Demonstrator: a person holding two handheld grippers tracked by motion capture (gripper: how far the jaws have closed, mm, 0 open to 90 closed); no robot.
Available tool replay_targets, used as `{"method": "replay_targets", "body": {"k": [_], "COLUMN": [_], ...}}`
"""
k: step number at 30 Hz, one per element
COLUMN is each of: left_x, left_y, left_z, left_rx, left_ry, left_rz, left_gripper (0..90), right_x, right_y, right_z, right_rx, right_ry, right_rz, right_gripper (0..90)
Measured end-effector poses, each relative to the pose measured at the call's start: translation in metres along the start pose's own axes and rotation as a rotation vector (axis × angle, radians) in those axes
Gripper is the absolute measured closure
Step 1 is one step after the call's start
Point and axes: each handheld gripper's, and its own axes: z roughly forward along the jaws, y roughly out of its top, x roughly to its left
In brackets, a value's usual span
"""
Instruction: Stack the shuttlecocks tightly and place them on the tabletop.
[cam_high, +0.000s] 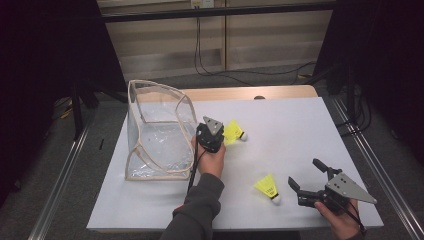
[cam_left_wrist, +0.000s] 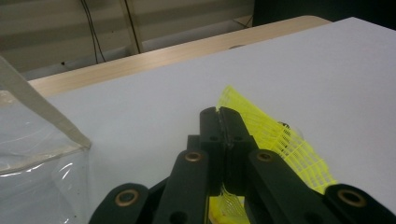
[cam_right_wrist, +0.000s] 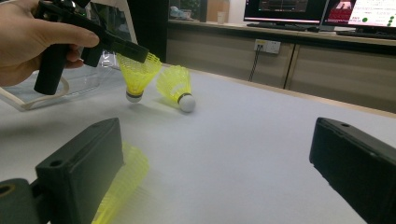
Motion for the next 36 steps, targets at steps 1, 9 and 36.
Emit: {"method": "replay_targets", "body": {"k": [1, 9, 36], "left_x": [0.001, 0.001, -0.005], "left_y": [0.000, -0.002, 0.001], "left_z": [-0.001, 0.003, 0.015], "left_rx": [0.006, 0.038, 0.002], "left_ry": [0.012, 0.038, -0.104], "left_rz": [0.010, 0.032, -0.042], "left_gripper": [89.2, 88.7, 69.3], "right_x": [0.000, 0.000, 0.000], "right_y": [0.000, 0.000, 0.000], "right_z": [0.000, 0.000, 0.000], "right_rx": [0.000, 0.000, 0.003], "right_ry": [0.000, 0.003, 0.001], "right_rz": [-0.002, -0.003, -0.001], "right_gripper": [2.2, 2.2, 2.2]}}
